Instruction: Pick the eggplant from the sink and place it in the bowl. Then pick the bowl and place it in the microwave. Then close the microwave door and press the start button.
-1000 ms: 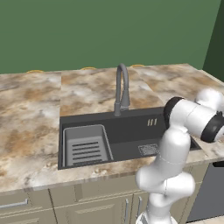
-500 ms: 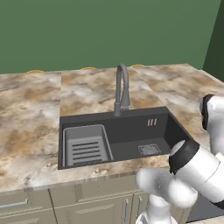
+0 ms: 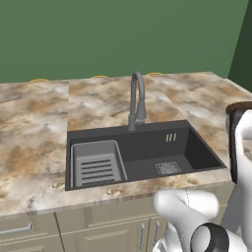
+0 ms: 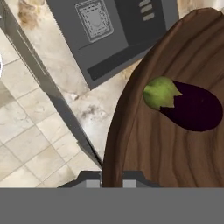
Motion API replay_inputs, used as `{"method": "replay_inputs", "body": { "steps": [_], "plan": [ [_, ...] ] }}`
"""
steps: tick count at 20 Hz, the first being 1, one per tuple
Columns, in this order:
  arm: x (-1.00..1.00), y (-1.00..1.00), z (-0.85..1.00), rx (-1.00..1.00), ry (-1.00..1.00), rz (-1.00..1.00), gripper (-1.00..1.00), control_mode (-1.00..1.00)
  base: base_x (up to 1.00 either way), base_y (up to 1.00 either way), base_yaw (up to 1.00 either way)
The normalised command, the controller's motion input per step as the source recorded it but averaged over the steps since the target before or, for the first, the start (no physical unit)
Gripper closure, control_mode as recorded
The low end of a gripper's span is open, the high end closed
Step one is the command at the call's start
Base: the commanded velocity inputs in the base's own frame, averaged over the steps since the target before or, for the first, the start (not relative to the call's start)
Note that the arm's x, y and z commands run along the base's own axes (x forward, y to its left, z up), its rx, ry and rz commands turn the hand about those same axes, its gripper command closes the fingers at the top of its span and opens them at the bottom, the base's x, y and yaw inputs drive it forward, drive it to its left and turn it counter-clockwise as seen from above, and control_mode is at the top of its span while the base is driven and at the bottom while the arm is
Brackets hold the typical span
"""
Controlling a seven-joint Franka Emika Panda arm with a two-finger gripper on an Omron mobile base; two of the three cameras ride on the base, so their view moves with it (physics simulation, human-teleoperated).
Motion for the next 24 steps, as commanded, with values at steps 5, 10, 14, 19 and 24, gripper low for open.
{"method": "replay_inputs", "body": {
  "steps": [5, 10, 14, 19, 24],
  "plan": [
    [-0.31, 0.18, 1.00, 0.00, 0.00, 0.08, 1.00, -1.00, 0.00, 0.00, 0.00],
    [-0.16, 0.40, 0.83, 0.00, -0.03, 0.12, 1.00, -1.00, 0.00, 0.00, 0.00],
    [-0.15, 0.28, 0.30, 0.00, -0.16, 0.09, 1.00, -1.00, 0.00, 0.00, 0.00],
    [-0.44, 0.07, 0.26, 0.00, -0.16, 0.02, 1.00, -1.00, 0.00, 0.00, 0.00],
    [-0.09, 0.04, 0.02, 0.00, -0.03, 0.00, 1.00, -1.00, 0.00, 0.00, 0.00]
  ]
}}
